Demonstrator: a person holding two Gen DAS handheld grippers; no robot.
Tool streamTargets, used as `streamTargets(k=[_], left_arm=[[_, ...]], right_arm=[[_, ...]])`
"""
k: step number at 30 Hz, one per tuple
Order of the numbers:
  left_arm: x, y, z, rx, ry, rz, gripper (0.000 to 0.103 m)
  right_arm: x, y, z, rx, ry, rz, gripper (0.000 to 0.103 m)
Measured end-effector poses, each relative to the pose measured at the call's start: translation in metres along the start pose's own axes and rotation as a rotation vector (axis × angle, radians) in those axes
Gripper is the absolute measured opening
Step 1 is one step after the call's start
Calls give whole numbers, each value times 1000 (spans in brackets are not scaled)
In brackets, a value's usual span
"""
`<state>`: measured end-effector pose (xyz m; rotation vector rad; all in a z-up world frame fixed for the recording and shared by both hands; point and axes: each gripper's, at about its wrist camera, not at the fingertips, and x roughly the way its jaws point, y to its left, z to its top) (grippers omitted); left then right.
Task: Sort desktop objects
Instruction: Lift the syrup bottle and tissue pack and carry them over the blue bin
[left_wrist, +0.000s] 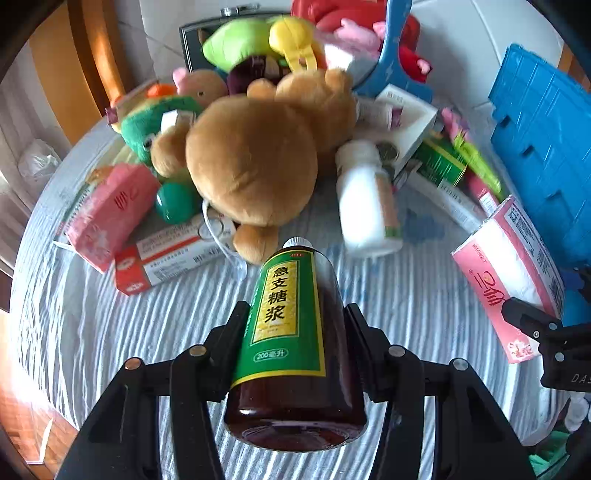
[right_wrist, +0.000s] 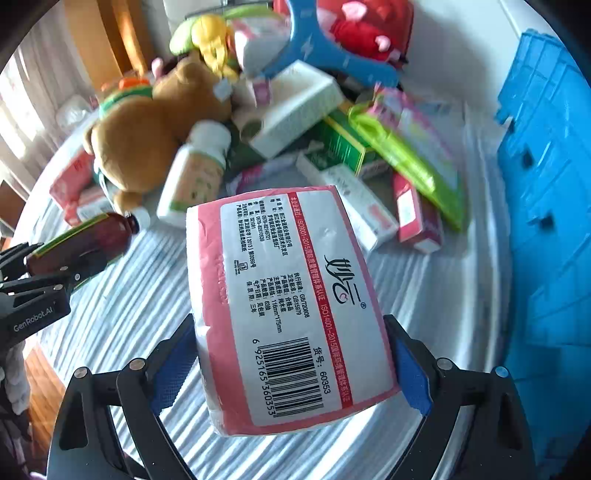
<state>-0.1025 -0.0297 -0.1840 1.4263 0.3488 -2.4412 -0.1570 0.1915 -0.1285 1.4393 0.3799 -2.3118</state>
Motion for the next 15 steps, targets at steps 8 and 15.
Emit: streamTargets(k=[8, 15], left_arm=[[-73, -25, 43, 37, -225, -8, 51], [-140, -70, 73, 105, -422, -73, 51]], right_arm=[[-61, 0, 42, -16, -229, -28, 94], [-149, -21, 50, 33, -466, -97, 94]])
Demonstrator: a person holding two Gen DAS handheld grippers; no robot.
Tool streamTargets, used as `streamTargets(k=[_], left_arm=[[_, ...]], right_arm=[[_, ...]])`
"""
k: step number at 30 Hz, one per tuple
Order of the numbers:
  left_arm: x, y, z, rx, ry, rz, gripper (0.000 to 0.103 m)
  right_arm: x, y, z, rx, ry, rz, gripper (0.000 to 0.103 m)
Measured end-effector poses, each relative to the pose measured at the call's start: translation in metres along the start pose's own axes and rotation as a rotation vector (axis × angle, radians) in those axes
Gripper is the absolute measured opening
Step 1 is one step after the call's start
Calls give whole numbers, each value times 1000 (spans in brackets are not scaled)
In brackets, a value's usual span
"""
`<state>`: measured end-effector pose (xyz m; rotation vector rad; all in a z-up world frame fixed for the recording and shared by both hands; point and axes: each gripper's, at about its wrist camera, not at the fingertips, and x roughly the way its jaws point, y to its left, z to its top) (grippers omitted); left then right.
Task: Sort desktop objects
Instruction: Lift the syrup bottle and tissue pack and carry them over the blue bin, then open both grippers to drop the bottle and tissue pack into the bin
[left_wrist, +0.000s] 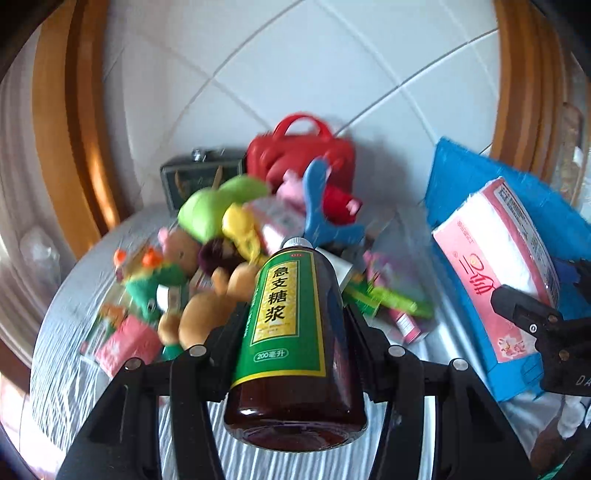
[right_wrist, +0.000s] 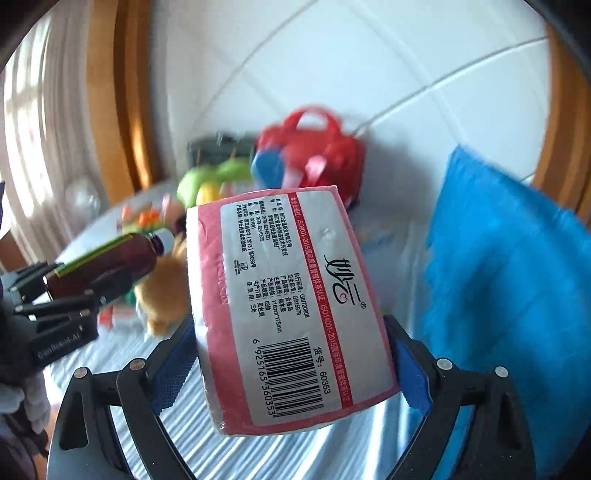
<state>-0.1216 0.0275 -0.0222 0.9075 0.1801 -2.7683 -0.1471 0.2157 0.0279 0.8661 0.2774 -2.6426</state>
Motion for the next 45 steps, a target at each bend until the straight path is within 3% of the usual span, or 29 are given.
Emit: streamTargets(k=[5, 11, 25, 30, 35, 45], left_arm=[[-27, -46, 36, 60, -127, -54, 51], [-46, -102, 61, 122, -204, -139, 51], [-71, -243, 95, 246, -301, -298, 51], [-77, -300, 100, 288, -279, -333, 51], [-66, -352, 100, 311, -189, -370, 51], [-33, -409, 83, 361, -42, -401, 51]], right_arm=[[-58, -32, 21, 49, -158, -82, 94], [-114, -73, 25, 99, -271, -197, 95], [-172, -193, -8, 261, -307, -450, 95], [-182, -242, -31, 308, -279, -514, 95], [-179, -285, -42, 334, -242, -566, 95], [-160, -322, -55, 323, -132, -645, 95]])
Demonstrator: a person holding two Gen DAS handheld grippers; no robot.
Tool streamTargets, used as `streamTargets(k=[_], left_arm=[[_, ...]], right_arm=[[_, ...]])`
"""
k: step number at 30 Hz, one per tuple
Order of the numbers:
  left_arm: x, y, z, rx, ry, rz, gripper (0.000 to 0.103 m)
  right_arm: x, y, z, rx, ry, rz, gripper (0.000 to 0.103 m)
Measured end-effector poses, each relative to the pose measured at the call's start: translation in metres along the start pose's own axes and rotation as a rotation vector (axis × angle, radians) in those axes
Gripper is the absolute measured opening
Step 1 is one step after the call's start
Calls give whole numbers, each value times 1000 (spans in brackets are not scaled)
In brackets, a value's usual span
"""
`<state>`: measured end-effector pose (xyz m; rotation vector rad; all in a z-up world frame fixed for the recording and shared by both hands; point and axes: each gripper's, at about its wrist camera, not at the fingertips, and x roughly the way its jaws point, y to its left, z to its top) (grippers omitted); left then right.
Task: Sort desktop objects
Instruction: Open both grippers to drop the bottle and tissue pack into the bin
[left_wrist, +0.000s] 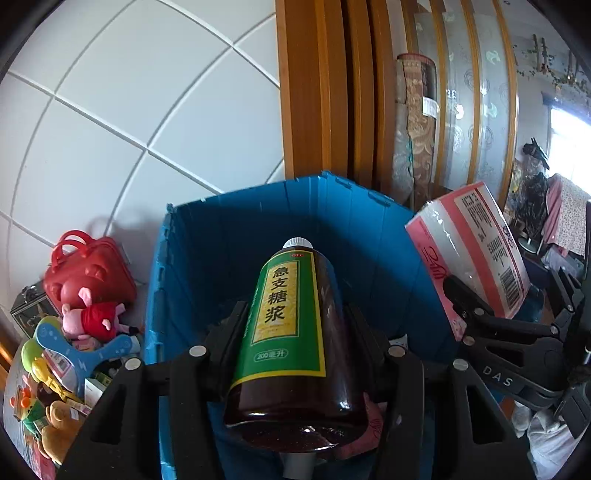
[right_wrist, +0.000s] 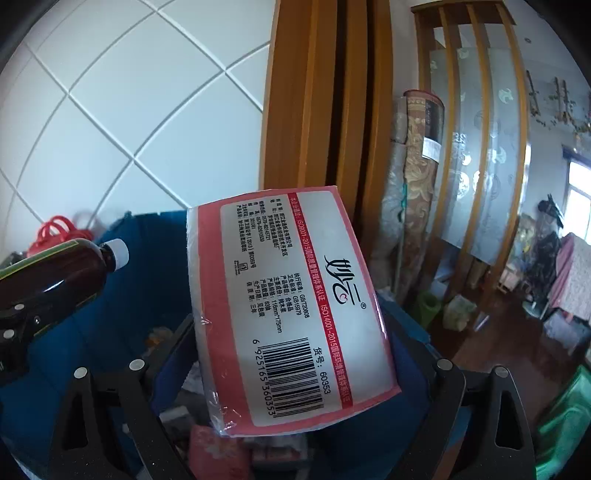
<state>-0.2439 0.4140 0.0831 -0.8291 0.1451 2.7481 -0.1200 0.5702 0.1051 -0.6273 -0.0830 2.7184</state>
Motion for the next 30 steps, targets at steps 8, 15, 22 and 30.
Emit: streamTargets(k=[8, 15, 22, 30], left_arm=[[11, -10, -4, 26, 28, -1, 51], [14, -7, -5, 17, 49, 7, 65], [12, -9, -6, 33, 34, 19, 72], [8, -4, -8, 10, 14, 5, 72]], right_arm=[[20, 5, -8, -86, 27, -106, 95], [29, 6, -13, -87, 43, -109, 95], [28, 15, -14, -90, 30, -116, 103], [31, 24, -19, -122, 30, -134, 103]])
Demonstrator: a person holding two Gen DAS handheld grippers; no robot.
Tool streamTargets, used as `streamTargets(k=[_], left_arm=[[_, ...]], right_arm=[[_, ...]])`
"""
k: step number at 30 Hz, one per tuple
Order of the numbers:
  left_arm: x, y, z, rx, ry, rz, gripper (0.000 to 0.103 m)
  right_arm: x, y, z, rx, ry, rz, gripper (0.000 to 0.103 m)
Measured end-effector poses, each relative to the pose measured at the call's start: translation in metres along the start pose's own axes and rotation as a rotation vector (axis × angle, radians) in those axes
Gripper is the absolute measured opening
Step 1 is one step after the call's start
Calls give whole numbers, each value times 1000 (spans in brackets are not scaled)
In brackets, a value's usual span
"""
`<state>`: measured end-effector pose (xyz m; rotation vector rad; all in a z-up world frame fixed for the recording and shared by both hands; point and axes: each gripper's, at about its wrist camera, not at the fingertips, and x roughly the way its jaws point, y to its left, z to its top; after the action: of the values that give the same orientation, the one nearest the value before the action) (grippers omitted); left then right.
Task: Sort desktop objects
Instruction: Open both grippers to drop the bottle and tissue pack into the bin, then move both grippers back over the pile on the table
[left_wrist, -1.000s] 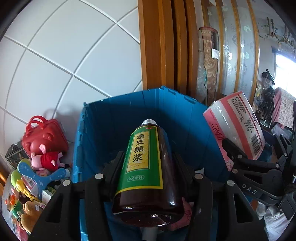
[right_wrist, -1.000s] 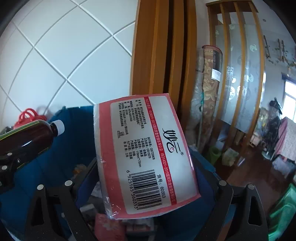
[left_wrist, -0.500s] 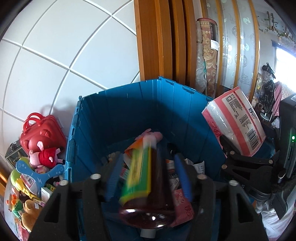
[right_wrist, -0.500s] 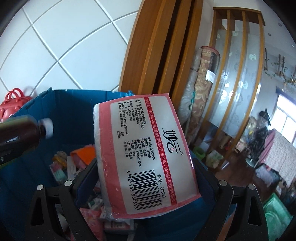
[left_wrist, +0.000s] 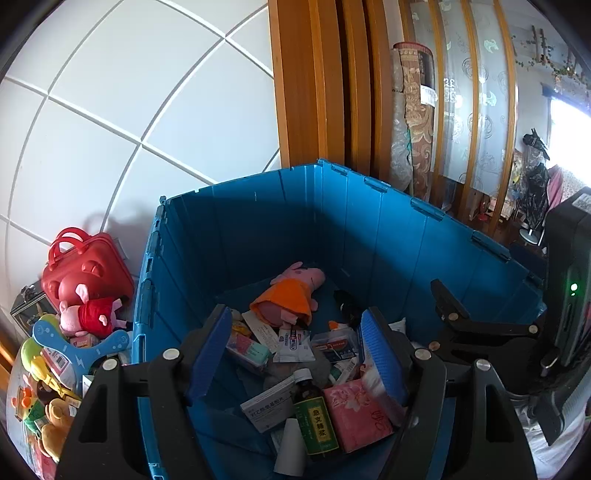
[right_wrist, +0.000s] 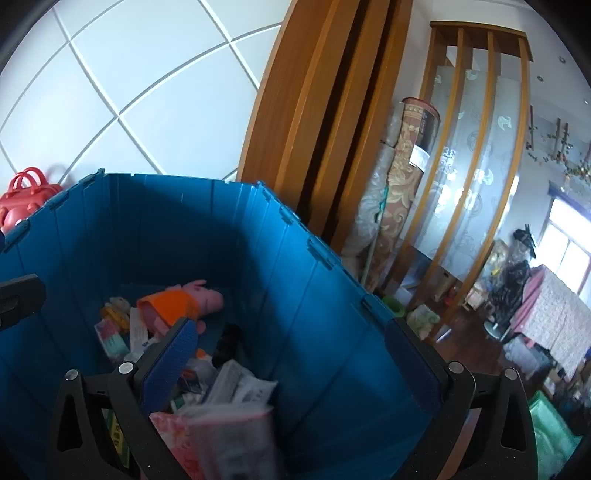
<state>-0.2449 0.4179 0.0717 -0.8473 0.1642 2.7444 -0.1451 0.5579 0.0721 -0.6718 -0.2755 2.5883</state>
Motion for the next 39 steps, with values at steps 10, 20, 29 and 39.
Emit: streamTargets(k=[10, 20, 29, 39], left_arm=[[-35, 23, -29, -51, -79, -2, 72], [-93, 85, -57, -114, -211, 159, 81], [-115, 181, -100, -235, -168, 289, 81], [-144, 305, -176, -354, -72, 432, 81]], right_arm=[[-11, 1, -2, 50, 1, 76, 103], [-86, 49, 22, 66, -195, 290, 103], [-137, 134, 42, -5, -274, 483, 103], [-182, 256, 43, -131, -261, 670, 103]])
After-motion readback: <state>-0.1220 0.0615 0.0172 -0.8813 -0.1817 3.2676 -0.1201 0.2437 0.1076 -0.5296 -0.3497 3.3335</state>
